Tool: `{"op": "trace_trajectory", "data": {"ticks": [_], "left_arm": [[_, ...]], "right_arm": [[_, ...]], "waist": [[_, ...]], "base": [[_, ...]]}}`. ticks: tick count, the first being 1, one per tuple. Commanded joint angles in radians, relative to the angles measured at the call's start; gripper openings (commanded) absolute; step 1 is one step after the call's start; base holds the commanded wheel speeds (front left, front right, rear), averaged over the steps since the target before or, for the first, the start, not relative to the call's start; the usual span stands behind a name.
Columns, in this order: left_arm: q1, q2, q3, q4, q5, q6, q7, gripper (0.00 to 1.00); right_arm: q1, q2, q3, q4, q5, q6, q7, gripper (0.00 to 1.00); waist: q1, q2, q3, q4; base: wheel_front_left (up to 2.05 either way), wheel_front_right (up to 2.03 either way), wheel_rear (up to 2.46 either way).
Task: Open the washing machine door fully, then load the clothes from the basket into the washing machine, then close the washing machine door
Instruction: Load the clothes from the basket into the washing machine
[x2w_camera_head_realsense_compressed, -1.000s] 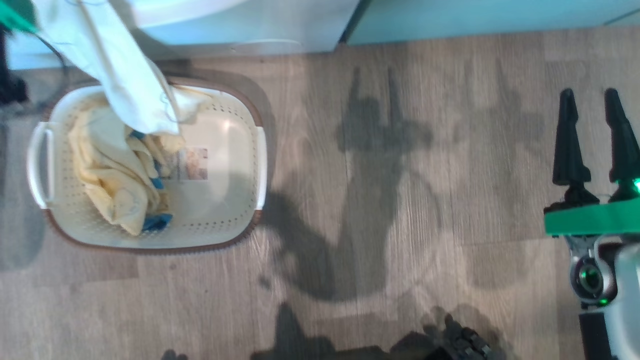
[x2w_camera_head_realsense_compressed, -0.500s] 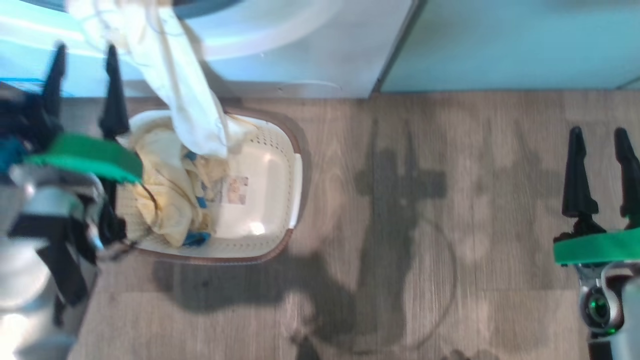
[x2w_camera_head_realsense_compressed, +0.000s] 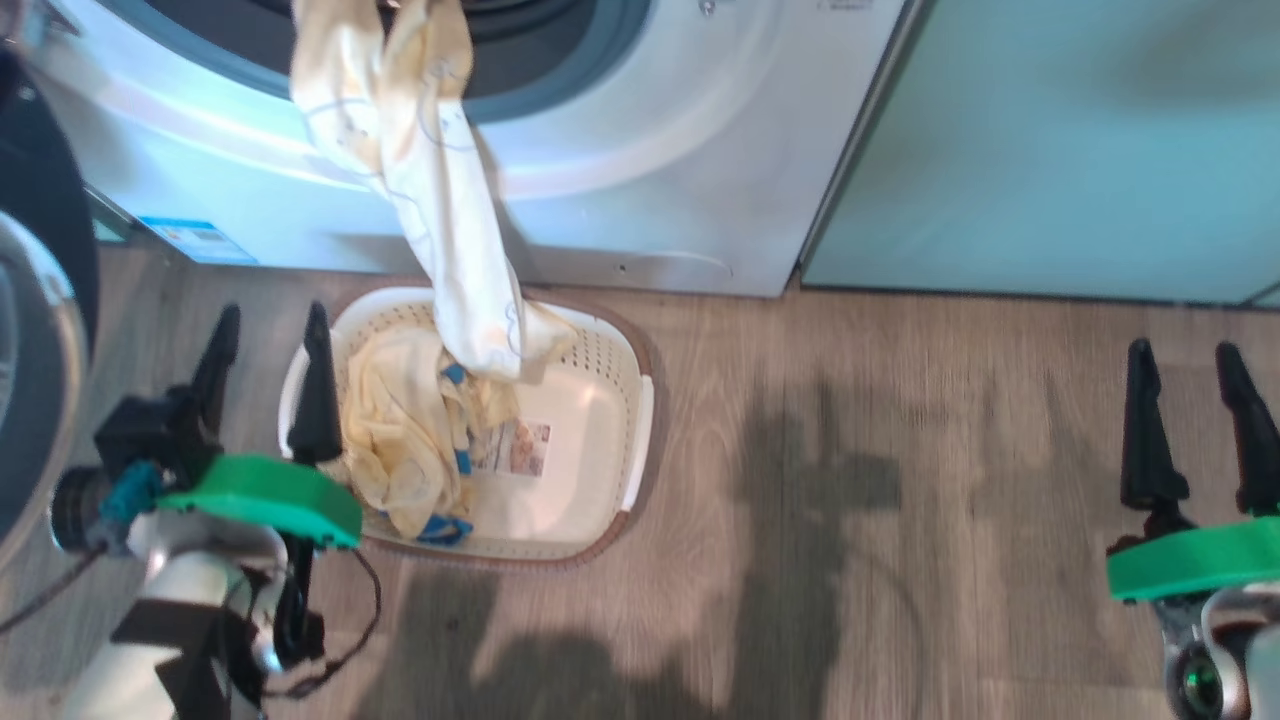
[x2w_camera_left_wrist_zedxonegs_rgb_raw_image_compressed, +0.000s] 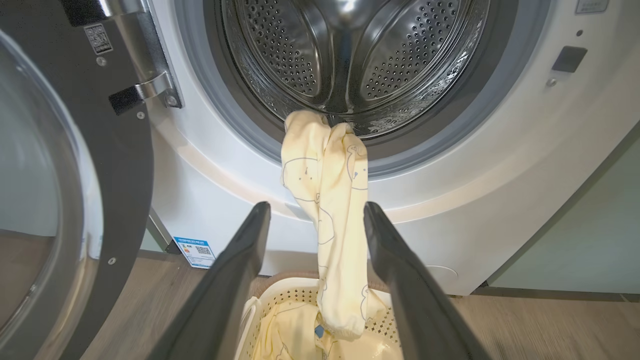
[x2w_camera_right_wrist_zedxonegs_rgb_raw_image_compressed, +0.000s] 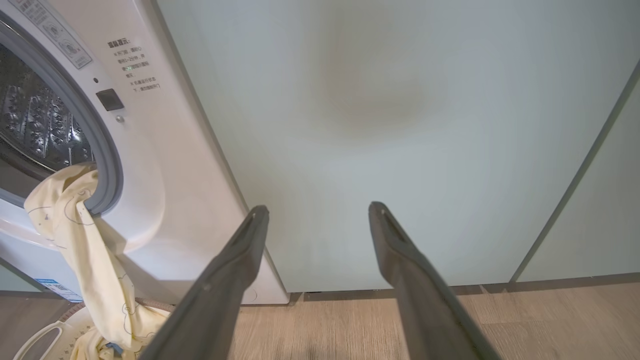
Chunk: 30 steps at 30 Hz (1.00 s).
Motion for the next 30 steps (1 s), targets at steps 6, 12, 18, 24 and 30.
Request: {"op": "trace_trajectory", "data": {"ticks": [6,12,18,24,30], "left_arm": [[0.047,0.018,0.03,-0.029,-0.01,0.009,-0.011,1.0],[0.097,0.014,0.022,-0.033,-0.018,0.012,-0.008,1.0],[0.112,0.022,0.016,-0.033,-0.027,0.006,0.003,1.0],[0.114,0.029,0.009,-0.035,-0.026,0.004,0.007,1.0],[0.11,0.031,-0.001,-0.04,-0.028,0.001,0.016,1.0]], "right_arm": [[0.038,-0.01,0.023,-0.043,-0.015,-0.003,0.02,1.0],[0.071,-0.004,0.026,-0.047,-0.016,-0.003,0.035,1.0],[0.085,0.0,0.031,-0.057,-0.015,-0.003,0.048,1.0],[0.089,0.0,0.032,-0.06,-0.015,-0.003,0.051,1.0],[0.092,0.001,0.033,-0.06,-0.011,-0.003,0.053,1.0]], "waist": [[0.0001,-0.0001,-0.074,0.019],[0.0001,-0.0001,-0.121,0.025],[0.0001,-0.0001,-0.148,0.029],[0.0001,-0.0001,-0.153,0.025],[0.0001,-0.0001,-0.151,0.021]], "base": [[0.0,0.0,0.0],[0.0,0.0,0.0],[0.0,0.0,0.0],[0.0,0.0,0.0],[0.0,0.0,0.0]]}}
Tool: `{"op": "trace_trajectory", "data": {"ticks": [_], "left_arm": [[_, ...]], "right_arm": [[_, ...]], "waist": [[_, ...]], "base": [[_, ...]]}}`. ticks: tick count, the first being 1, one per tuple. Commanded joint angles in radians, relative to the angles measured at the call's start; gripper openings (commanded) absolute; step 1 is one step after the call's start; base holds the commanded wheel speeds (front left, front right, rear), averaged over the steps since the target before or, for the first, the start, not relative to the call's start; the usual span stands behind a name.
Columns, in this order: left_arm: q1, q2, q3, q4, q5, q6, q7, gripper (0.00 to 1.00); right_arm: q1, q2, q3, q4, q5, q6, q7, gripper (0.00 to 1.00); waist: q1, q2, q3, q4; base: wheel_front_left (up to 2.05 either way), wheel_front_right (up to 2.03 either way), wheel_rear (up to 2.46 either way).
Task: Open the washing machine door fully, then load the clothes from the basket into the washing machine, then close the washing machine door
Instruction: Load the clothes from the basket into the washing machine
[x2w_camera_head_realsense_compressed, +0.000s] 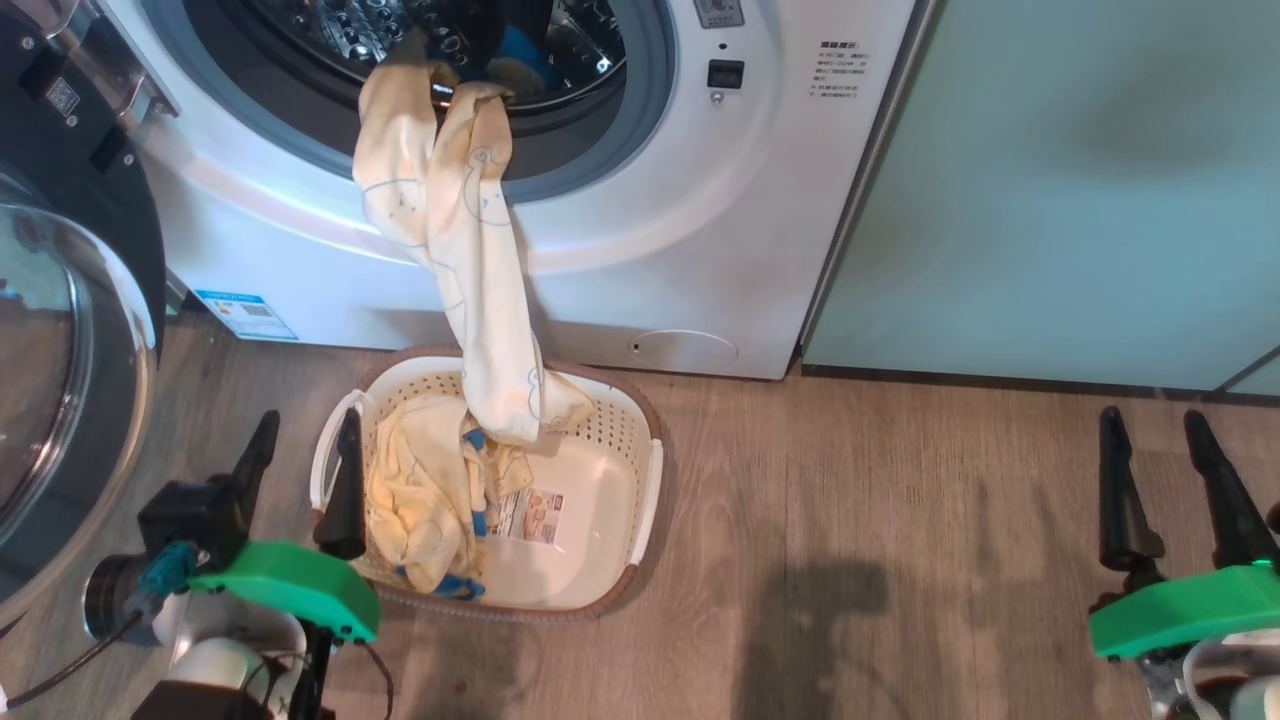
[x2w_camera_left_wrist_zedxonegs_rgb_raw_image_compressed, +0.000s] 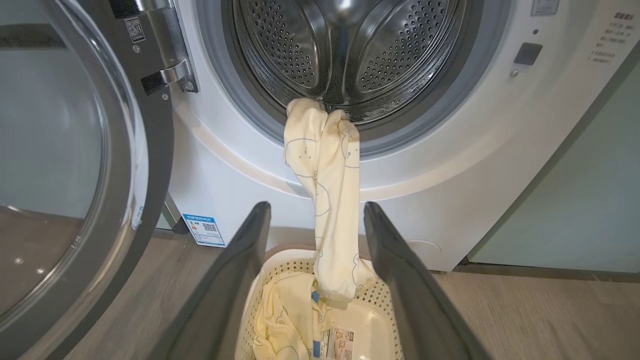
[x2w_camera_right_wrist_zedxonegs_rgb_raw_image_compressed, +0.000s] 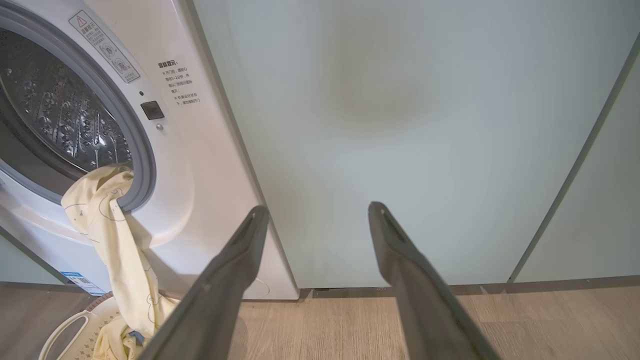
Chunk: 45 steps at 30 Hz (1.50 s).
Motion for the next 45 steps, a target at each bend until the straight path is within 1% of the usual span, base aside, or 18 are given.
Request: {"op": "trace_trajectory", "data": {"ticks": [1,14,25,34,42,45], "left_arm": [[-0.031,0.035,0.036,-0.032,-0.004,0.0,0.001,1.0],[-0.057,0.047,0.015,-0.022,-0.01,-0.021,0.016,1.0],[-0.11,0.063,0.016,0.02,-0.033,-0.051,0.029,1.0],[-0.211,0.066,0.009,0.105,-0.057,-0.106,0.021,1.0],[-0.355,0.082,-0.002,0.24,-0.073,-0.181,0.022,1.0],[-0.394,0.088,-0.002,0.279,-0.076,-0.199,0.021,1.0]], "right_arm": [[-0.007,-0.004,0.021,-0.036,-0.001,-0.003,0.0,1.0],[-0.012,-0.003,0.03,-0.038,0.002,-0.003,0.0,1.0],[-0.033,-0.003,0.041,-0.047,0.011,-0.003,-0.007,1.0],[-0.081,-0.003,0.051,-0.054,0.016,-0.003,-0.025,1.0],[-0.146,-0.002,0.067,-0.043,0.026,-0.003,-0.051,1.0],[-0.165,-0.002,0.078,-0.038,0.029,-0.003,-0.058,1.0]], "waist": [[0.0,-0.0001,0.002,-0.001],[0.0,-0.0001,0.018,-0.006],[0.0,-0.0001,0.082,-0.028],[0.0,-0.0001,0.197,-0.057],[0.0,-0.0001,0.311,-0.09],[0.0,-0.0001,0.338,-0.101]], "base": [[0.0,0.0,0.0],[0.0,0.0,0.0],[0.0,0.0,0.0],[0.0,0.0,0.0],[0.0,0.0,0.0],[0.0,0.0,0.0]]}}
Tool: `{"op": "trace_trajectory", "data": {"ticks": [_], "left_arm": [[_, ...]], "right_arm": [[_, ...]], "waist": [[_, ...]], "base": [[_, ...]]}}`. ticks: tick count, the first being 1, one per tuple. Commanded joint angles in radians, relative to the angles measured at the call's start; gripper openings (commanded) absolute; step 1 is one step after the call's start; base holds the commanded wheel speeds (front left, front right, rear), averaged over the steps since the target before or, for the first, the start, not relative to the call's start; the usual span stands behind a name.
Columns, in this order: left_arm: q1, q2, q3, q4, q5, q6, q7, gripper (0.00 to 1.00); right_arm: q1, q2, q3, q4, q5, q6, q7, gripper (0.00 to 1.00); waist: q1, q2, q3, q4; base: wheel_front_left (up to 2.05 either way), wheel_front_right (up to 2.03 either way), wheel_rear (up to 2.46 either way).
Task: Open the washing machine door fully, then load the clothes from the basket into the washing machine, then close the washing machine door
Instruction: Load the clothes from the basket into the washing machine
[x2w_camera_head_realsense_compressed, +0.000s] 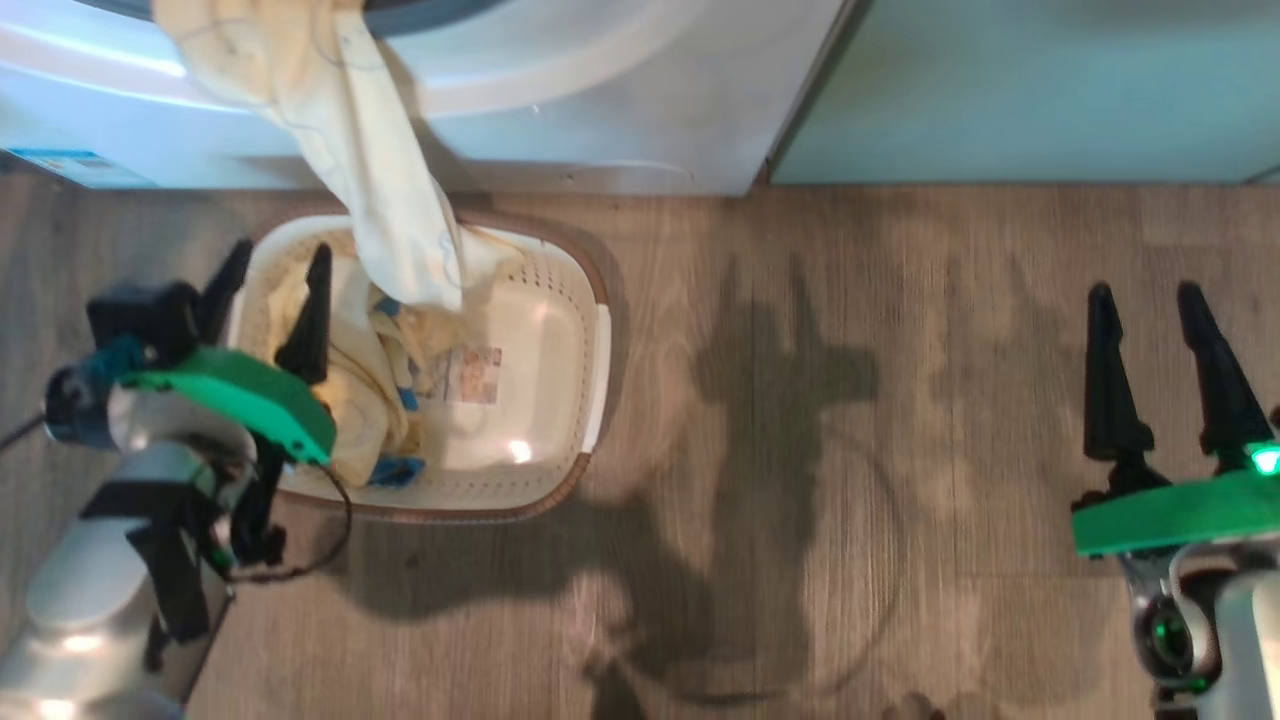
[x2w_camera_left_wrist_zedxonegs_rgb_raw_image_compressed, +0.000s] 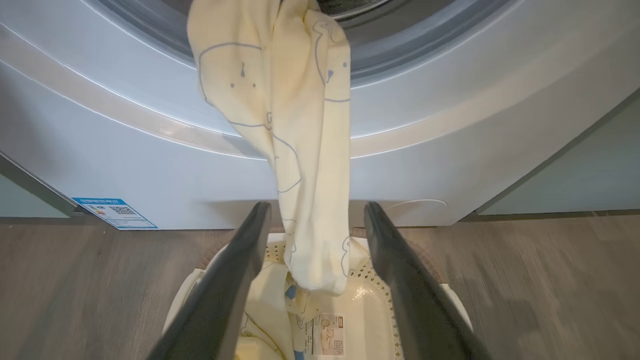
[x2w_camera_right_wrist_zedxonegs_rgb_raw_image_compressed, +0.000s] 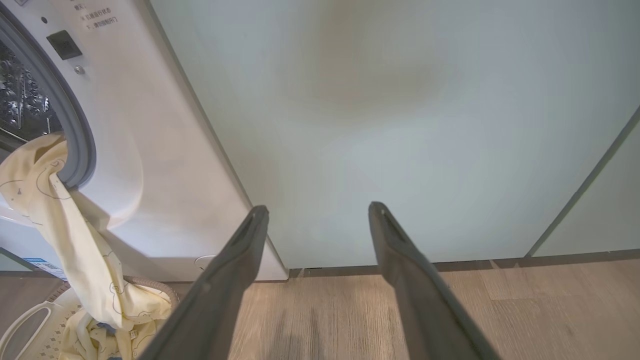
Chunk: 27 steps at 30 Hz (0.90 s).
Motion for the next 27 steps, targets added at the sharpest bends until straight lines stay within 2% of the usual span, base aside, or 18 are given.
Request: {"op": "trace_trajectory", "data": {"ticks": [1,13,27], "left_arm": [[-0.045,0.048,0.04,0.001,-0.006,-0.008,-0.002,1.0],[-0.247,0.084,0.031,0.209,-0.014,-0.083,0.016,1.0],[-0.407,0.096,0.013,0.403,-0.038,-0.146,0.053,1.0]], "right_arm": [[-0.022,-0.003,0.026,-0.026,0.011,-0.003,-0.015,1.0],[-0.096,0.0,0.073,0.031,0.043,-0.003,-0.06,1.0],[-0.146,0.001,0.11,0.081,0.064,-0.003,-0.088,1.0]], "waist": [[-0.0002,0.0,0.043,-0.023],[-0.0002,0.0,0.155,-0.087],[-0.0002,0.0,0.196,-0.127]], "base": [[0.0,0.0,0.0],[0.0,0.0,0.0],[0.0,0.0,0.0]]}}
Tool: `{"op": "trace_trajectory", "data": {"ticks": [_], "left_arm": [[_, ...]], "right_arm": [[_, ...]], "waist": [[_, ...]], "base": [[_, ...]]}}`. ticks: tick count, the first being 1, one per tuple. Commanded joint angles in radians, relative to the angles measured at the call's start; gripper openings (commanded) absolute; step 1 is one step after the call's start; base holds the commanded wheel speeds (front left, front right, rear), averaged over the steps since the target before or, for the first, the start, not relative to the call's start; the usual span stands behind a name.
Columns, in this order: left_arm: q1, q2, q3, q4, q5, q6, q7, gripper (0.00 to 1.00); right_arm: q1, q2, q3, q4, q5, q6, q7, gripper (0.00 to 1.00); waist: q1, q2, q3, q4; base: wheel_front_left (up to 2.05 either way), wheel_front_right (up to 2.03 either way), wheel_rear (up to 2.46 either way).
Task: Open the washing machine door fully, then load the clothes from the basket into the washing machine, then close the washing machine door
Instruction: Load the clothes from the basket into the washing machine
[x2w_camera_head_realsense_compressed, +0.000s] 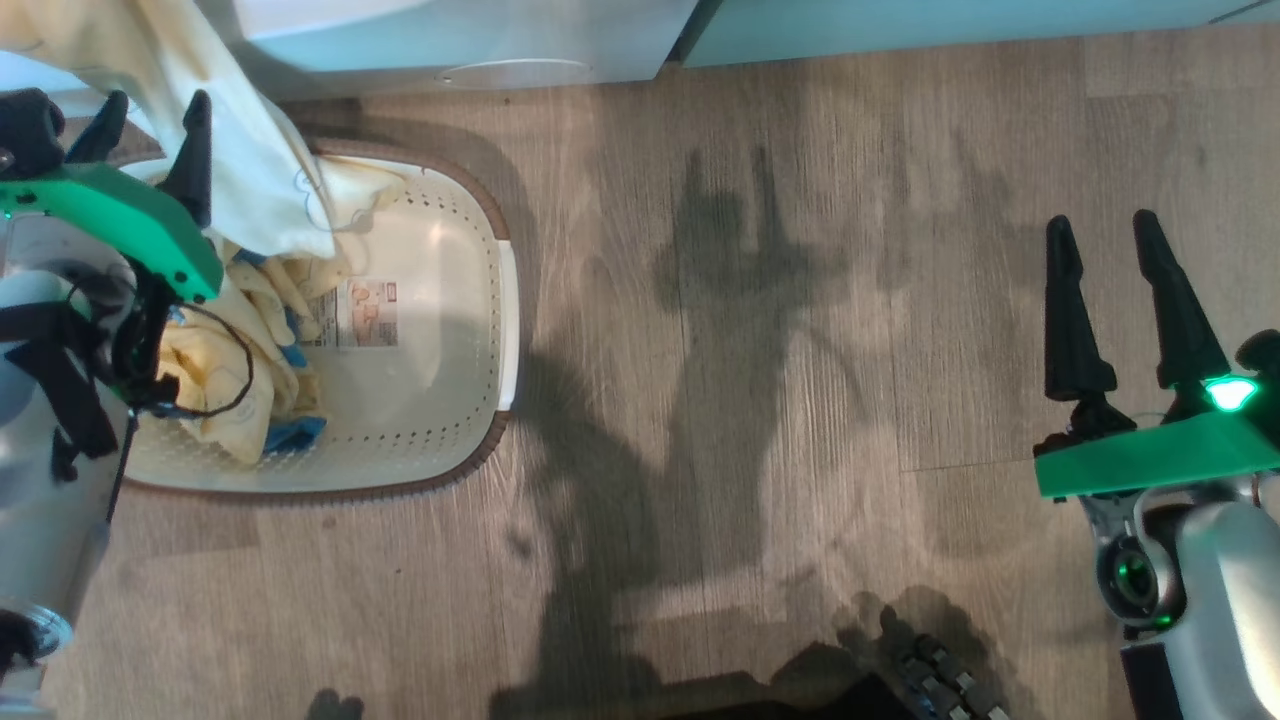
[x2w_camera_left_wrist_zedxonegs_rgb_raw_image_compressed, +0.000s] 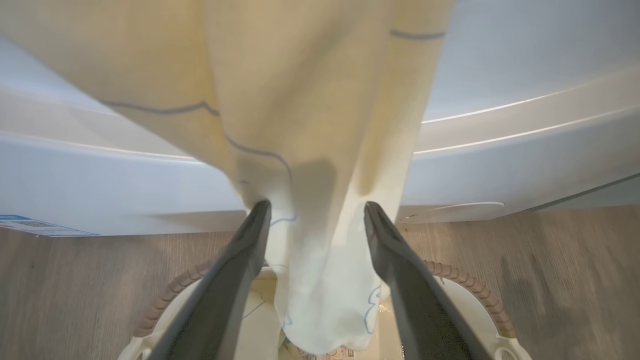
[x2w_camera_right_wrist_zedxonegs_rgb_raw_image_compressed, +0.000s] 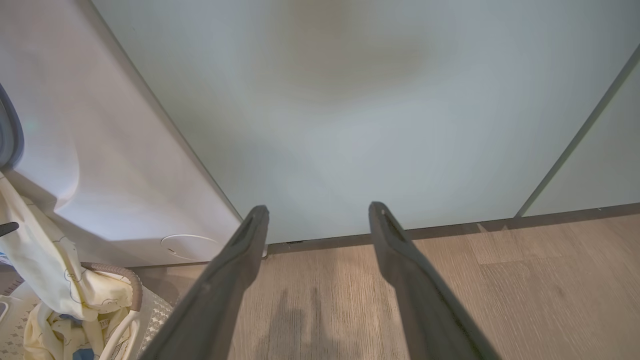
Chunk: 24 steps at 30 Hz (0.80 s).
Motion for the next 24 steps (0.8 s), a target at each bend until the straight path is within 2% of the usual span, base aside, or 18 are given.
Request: {"op": "trace_trajectory", "data": {"ticks": [1,3,5,15,24], "left_arm": [[-0.023,0.051,0.024,-0.002,-0.006,-0.007,0.0,0.95],[-0.035,0.049,0.02,0.021,-0.008,-0.013,-0.001,0.45],[-0.046,0.048,0.015,0.041,-0.01,-0.018,-0.003,0.0],[-0.065,0.026,-0.013,0.099,-0.024,-0.04,-0.025,0.0],[-0.04,0.023,-0.026,0.044,-0.041,-0.048,-0.045,0.0]], "right_arm": [[-0.004,0.0,0.024,-0.018,0.012,-0.003,-0.011,1.0],[-0.007,0.0,0.027,-0.014,0.016,-0.003,-0.012,1.0],[-0.009,0.0,0.028,-0.011,0.019,-0.003,-0.013,1.0],[-0.002,0.0,0.005,-0.009,0.005,-0.003,-0.015,1.0],[0.02,-0.003,-0.007,-0.012,-0.015,-0.003,-0.015,1.0]], "waist": [[0.0,0.0,0.001,-0.002],[0.0,0.0,0.0,-0.004],[0.0,0.0,0.0,-0.004],[0.0,0.0,-0.024,0.028],[0.0,0.0,-0.077,0.08]], "base": [[0.0,0.0,0.0],[0.0,0.0,0.0],[0.0,0.0,0.0],[0.0,0.0,0.0],[0.0,0.0,0.0]]}}
